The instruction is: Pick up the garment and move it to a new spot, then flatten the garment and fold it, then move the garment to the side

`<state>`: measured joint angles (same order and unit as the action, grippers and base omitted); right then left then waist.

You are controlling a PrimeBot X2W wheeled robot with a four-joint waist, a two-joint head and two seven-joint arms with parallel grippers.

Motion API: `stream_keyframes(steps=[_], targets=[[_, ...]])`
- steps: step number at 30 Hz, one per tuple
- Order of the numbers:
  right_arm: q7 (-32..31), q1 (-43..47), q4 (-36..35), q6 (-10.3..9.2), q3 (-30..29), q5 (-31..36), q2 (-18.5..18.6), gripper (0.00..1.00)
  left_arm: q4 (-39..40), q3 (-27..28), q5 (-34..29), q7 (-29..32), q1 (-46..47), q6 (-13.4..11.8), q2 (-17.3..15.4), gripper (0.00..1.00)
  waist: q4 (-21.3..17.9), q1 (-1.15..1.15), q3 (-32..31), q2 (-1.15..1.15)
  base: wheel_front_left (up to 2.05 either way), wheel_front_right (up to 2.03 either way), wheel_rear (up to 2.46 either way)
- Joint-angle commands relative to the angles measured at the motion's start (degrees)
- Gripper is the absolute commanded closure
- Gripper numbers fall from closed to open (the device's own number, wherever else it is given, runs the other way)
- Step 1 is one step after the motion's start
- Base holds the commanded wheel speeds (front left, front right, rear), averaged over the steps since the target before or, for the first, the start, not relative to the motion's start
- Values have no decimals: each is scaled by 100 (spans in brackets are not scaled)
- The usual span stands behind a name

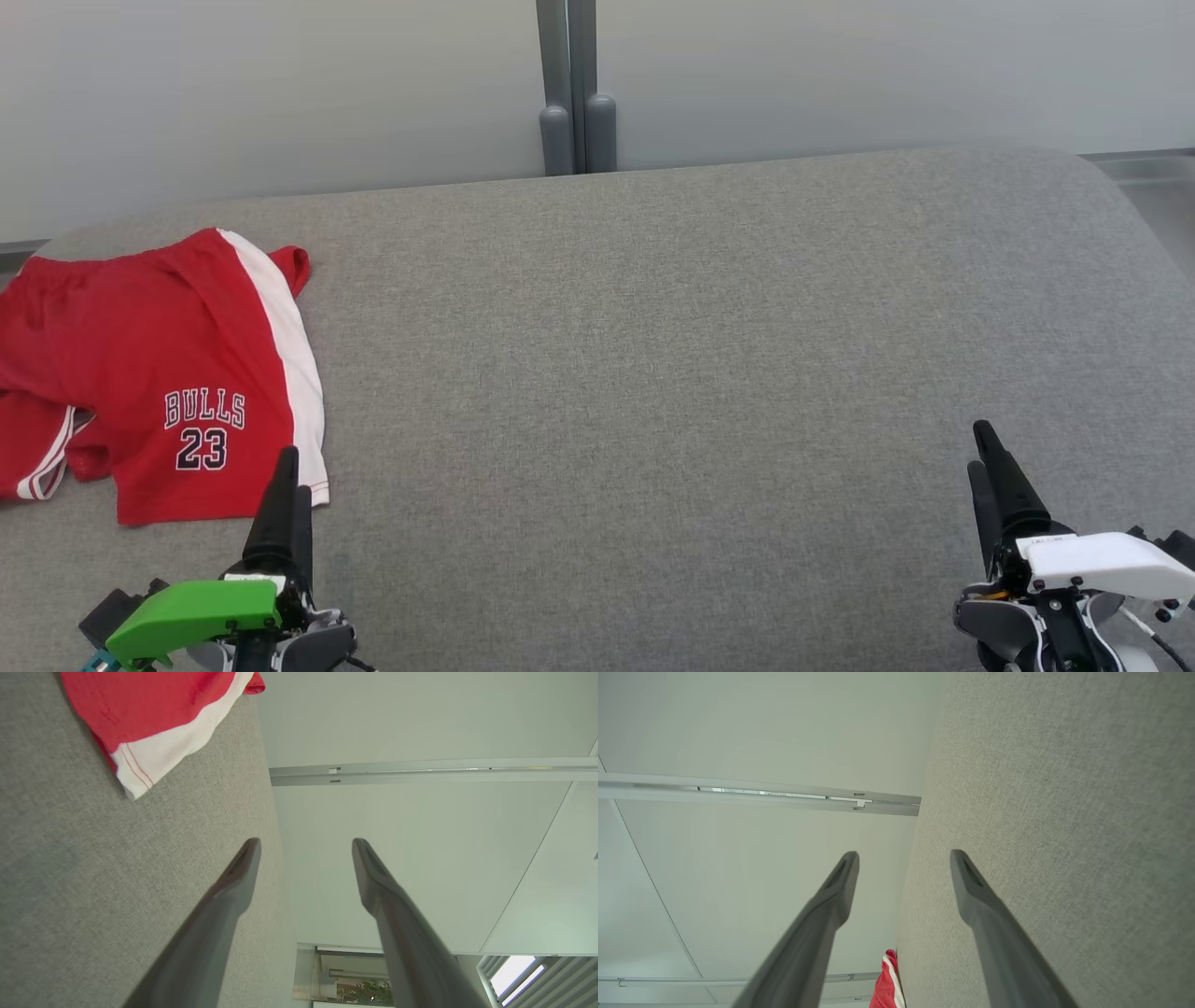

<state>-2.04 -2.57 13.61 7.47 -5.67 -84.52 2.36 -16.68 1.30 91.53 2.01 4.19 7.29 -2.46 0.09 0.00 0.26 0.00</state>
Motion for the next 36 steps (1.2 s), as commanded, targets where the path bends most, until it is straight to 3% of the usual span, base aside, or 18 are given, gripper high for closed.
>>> stream_keyframes(steps=[1,19,30,36], targets=[[66,-52,-163,2,14,293,35,0,59,-58,-173,-60,98,11,-45,0,2,0,0,0,0,0,0],[478,70,-671,2,230,3197,67,0,0,-159,-2228,-473,106,15,-41,0,45,0,-4,0,0,0,0],[697,217,-659,2,253,4572,159,0,-90,-325,-3845,-691,71,18,-102,0,51,0,-13,0,0,0,0],[785,222,-580,2,342,5049,236,0,-131,-292,-4426,-779,25,19,-104,0,37,0,-9,0,0,0,0]])
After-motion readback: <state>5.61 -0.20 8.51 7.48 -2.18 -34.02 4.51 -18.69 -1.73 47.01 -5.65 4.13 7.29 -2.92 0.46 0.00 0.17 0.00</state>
